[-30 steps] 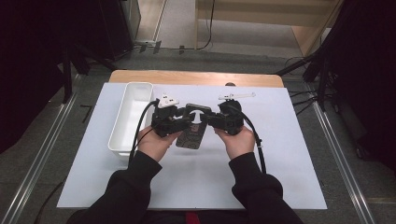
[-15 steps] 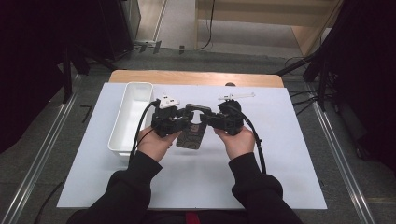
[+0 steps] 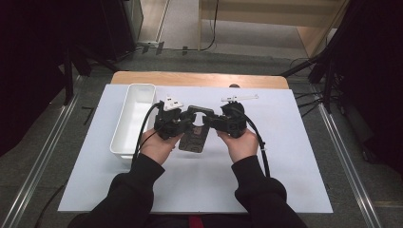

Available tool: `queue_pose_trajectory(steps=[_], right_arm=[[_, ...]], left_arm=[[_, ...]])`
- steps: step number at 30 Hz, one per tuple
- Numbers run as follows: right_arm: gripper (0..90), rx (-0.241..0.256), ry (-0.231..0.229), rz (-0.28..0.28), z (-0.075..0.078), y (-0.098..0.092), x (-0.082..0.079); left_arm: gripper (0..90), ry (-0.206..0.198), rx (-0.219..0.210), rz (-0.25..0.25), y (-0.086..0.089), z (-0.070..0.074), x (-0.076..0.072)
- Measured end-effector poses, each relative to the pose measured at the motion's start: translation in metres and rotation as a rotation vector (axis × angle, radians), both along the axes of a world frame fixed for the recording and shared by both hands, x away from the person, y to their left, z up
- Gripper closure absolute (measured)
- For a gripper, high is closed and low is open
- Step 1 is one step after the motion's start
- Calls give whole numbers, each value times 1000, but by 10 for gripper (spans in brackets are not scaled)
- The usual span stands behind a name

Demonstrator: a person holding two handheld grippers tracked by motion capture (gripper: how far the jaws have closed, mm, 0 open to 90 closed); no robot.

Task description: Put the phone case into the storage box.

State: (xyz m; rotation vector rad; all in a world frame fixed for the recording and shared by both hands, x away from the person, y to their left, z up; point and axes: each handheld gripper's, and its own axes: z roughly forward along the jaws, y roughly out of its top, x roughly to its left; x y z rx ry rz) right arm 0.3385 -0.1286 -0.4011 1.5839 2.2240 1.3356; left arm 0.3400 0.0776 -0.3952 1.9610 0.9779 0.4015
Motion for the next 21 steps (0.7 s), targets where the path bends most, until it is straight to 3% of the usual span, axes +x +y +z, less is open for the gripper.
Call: queue_pose_trajectory(steps=[10, 21], right_arm=[[685, -4, -16, 4, 0, -1, 0], [676, 5, -15, 7, 0, -2, 1]], left_arm=[[730, 22, -12, -16, 1, 2, 1], [735, 13, -3, -28, 1, 4, 0]])
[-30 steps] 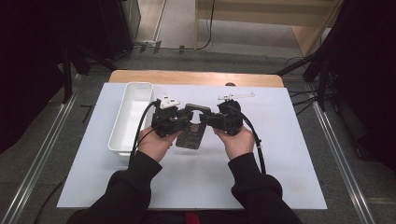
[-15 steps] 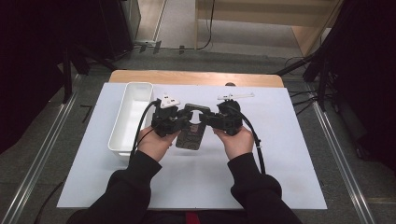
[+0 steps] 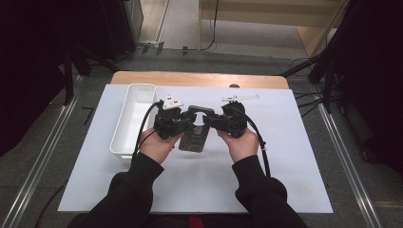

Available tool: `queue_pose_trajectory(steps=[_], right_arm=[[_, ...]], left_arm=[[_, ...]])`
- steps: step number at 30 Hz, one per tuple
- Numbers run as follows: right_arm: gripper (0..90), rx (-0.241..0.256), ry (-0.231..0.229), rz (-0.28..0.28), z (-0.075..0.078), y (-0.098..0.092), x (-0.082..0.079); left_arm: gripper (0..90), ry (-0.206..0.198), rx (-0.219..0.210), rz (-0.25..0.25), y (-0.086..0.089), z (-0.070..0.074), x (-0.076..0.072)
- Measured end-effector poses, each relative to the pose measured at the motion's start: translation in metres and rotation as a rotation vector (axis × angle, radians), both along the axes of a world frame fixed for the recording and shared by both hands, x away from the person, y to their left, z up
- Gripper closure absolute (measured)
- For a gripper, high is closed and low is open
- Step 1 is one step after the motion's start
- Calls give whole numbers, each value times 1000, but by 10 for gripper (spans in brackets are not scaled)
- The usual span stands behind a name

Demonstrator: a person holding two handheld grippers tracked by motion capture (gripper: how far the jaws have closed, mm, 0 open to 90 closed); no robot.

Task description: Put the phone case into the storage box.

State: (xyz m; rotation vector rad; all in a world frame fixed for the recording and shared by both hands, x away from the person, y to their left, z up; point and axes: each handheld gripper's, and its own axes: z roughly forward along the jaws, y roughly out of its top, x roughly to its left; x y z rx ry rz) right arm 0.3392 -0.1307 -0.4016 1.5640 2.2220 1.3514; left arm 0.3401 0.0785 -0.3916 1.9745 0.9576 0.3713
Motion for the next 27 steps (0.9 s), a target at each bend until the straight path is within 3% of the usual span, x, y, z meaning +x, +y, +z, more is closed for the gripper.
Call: queue_pose_trajectory(steps=[6, 18, 27], right_arm=[[625, -3, -36, 7, 0, 0, 0], [515, 6, -39, 34, -2, -2, 0], [402, 21, -49, 87, 0, -6, -4]], left_arm=[[741, 4, -11, -7, 1, 2, 0], [740, 9, -24, -16, 3, 4, 1], [739, 25, -32, -24, 5, 5, 4]])
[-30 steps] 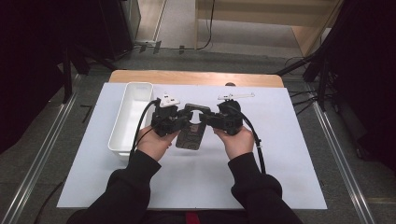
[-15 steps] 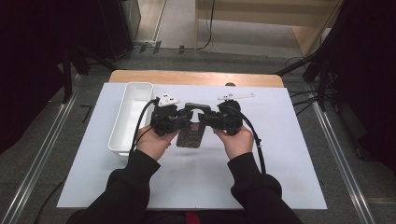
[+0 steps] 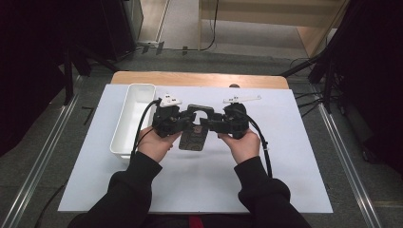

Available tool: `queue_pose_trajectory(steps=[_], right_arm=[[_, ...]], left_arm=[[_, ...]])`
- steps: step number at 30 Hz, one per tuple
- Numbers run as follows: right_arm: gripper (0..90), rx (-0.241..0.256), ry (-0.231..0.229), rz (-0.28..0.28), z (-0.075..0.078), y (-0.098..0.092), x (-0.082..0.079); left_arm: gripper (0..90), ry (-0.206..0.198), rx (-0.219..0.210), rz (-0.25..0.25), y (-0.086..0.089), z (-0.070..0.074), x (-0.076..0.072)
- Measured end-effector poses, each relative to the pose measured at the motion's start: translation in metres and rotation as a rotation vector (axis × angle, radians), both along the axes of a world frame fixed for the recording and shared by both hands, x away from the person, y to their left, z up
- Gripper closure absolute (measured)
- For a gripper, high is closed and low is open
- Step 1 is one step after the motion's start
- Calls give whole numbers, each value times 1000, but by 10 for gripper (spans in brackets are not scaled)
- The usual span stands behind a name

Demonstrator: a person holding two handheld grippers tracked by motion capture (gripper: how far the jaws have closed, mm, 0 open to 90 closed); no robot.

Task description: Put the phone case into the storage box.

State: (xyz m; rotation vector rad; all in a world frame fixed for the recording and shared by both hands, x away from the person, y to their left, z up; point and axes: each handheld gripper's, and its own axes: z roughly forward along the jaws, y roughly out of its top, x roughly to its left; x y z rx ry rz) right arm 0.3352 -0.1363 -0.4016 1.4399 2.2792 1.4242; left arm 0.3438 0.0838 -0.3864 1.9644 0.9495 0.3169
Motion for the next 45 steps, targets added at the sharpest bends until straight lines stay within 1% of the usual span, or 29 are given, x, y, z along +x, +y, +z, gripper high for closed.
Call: queue_pose_trajectory(steps=[2, 4, 7, 11, 14, 16, 19, 24, 26, 27, 31, 33, 34, 36, 39, 42, 45], right_arm=[[383, -6, 0, 15, -1, -1, -1], [371, -6, 2, 28, -1, -3, -3], [363, -11, 3, 37, -2, -7, -6], [346, 2, -7, 48, -5, -12, -9], [339, -3, -12, 57, -8, -14, -11], [336, -17, -11, 65, -9, -15, -12], [333, -7, -17, 82, -12, -17, -13], [318, -6, -35, 106, -12, -20, -15], [312, -16, -46, 113, -13, -20, -16], [308, -21, -48, 119, -14, -21, -16], [291, -20, -59, 127, -17, -24, -17], [286, -42, -80, 134, -17, -25, -18], [283, -45, -83, 137, -17, -26, -19], [271, -27, -79, 149, -17, -28, -19], [270, -18, -78, 149, -16, -31, -20], [269, -24, -78, 146, -17, -34, -21], [267, -24, -76, 160, -18, -36, -23]], left_arm=[[738, 6, -1, -3, 2, 1, 1], [738, 8, -11, -4, 3, 2, 1], [738, 13, -13, -6, 4, 2, 1], [738, 19, -19, -10, 6, 3, 2], [738, 24, -22, -14, 7, 4, 2], [738, 26, -28, -16, 9, 5, 2], [737, 30, -36, -19, 12, 6, 3], [737, 34, -52, -14, 17, 8, 6], [737, 35, -48, -16, 20, 9, 6], [737, 36, -52, -16, 20, 9, 7], [737, 36, -52, -20, 22, 11, 6], [737, 34, -52, -20, 23, 11, 6], [737, 32, -53, -20, 23, 12, 7], [736, 36, -56, -25, 24, 12, 7], [737, 33, -56, -27, 25, 13, 7], [737, 34, -63, -30, 26, 14, 7], [736, 33, -65, -43, 28, 16, 7]])
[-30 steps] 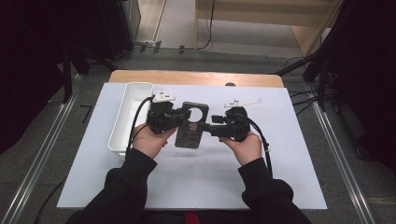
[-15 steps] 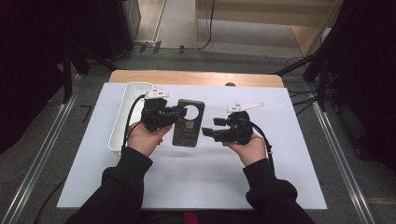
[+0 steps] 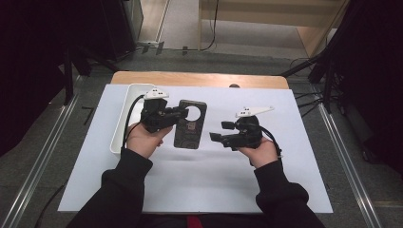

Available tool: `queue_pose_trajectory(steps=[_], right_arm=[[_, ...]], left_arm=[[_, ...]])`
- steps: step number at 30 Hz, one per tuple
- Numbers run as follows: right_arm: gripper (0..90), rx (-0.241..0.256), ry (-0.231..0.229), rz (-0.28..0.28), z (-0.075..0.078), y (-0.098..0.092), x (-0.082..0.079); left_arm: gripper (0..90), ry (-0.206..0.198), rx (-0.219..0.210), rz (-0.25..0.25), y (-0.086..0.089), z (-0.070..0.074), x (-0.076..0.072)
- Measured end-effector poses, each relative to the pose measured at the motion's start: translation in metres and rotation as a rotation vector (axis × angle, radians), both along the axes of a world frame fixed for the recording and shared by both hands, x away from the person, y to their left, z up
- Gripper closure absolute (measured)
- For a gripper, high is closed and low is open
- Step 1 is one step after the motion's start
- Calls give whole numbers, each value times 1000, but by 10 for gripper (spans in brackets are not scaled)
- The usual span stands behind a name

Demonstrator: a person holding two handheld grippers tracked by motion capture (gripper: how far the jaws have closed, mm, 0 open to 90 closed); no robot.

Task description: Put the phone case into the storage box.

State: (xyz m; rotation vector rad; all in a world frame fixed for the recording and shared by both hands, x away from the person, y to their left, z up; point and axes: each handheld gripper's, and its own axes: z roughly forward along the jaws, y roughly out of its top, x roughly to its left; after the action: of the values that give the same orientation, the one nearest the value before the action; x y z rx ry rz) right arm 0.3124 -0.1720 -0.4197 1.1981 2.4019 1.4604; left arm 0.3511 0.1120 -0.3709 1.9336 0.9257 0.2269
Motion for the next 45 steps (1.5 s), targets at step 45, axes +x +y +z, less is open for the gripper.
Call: queue_pose_trajectory(steps=[45], right_arm=[[265, 34, 15, 41, -28, -40, -33]], left_arm=[[735, 18, -38, -17, 23, 19, 6]])
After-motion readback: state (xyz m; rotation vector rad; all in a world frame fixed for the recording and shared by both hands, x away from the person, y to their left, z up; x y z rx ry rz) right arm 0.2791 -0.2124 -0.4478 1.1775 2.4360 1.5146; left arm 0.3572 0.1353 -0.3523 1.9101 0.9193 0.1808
